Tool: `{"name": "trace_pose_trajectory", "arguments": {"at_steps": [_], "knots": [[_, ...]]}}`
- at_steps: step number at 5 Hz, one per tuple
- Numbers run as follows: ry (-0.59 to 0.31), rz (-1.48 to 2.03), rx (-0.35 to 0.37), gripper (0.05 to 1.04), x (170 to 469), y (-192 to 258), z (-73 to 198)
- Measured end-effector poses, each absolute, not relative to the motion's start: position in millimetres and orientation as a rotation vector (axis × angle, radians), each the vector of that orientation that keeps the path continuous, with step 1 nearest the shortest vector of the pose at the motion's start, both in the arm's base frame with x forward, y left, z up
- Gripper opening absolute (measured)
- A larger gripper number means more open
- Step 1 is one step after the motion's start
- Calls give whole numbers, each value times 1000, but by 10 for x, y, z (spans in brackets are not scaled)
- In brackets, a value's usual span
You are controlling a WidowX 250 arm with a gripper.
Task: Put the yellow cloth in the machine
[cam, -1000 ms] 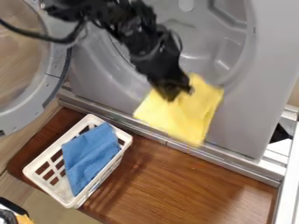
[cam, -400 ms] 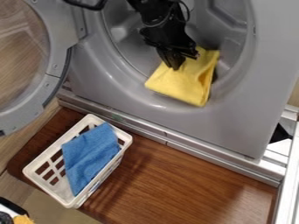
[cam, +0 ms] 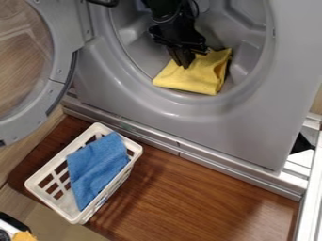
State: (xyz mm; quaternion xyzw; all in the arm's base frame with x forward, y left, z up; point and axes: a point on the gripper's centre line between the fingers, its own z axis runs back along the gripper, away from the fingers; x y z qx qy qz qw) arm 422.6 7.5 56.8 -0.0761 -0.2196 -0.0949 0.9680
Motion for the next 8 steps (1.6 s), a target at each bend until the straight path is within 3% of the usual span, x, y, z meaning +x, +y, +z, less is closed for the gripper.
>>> {"name": "trace_pose_trajectory", "arguments": {"at_steps": [1, 3, 4, 6, 7, 8], "knots": [[-385, -197, -162, 214, 4215, 70, 549], [-363, -208, -185, 780, 4170, 34, 539], [-350, -223, -206, 999, 4123, 3, 616], [-275, -229, -207, 999, 3899, 98, 746], [-252, -207, -196, 999, 3611, 153, 884], [-358, -178, -153, 999, 3309, 321, 1233]]}}
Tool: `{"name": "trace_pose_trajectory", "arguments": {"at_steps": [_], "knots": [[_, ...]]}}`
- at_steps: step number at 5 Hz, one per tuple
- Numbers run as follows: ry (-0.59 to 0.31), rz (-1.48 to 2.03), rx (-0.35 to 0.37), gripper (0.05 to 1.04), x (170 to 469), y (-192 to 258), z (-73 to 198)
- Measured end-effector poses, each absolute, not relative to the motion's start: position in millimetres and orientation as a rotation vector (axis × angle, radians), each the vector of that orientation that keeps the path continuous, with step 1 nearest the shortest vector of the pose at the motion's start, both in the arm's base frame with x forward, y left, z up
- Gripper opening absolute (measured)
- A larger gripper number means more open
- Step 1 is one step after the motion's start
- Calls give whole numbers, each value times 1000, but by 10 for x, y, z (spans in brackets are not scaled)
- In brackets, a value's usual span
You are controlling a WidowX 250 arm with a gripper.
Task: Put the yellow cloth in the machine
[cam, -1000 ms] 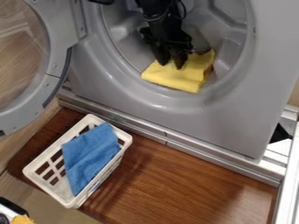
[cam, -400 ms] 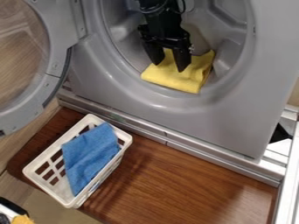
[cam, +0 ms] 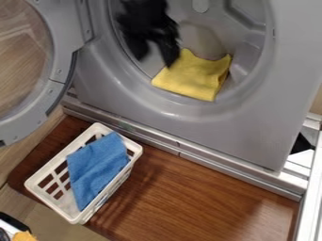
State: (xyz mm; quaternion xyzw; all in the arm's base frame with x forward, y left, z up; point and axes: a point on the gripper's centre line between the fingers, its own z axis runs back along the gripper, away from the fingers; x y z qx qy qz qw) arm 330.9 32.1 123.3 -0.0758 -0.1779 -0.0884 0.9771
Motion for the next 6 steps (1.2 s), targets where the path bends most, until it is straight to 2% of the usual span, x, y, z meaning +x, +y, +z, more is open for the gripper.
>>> {"name": "trace_pose_trajectory", "arguments": {"at_steps": [1, 2, 6], "knots": [[-345, -235, -138, 999, 3038, 205, 1155], [-324, -257, -116, 999, 2892, 158, 1118], [-317, -259, -113, 999, 2862, 152, 1084]]}}
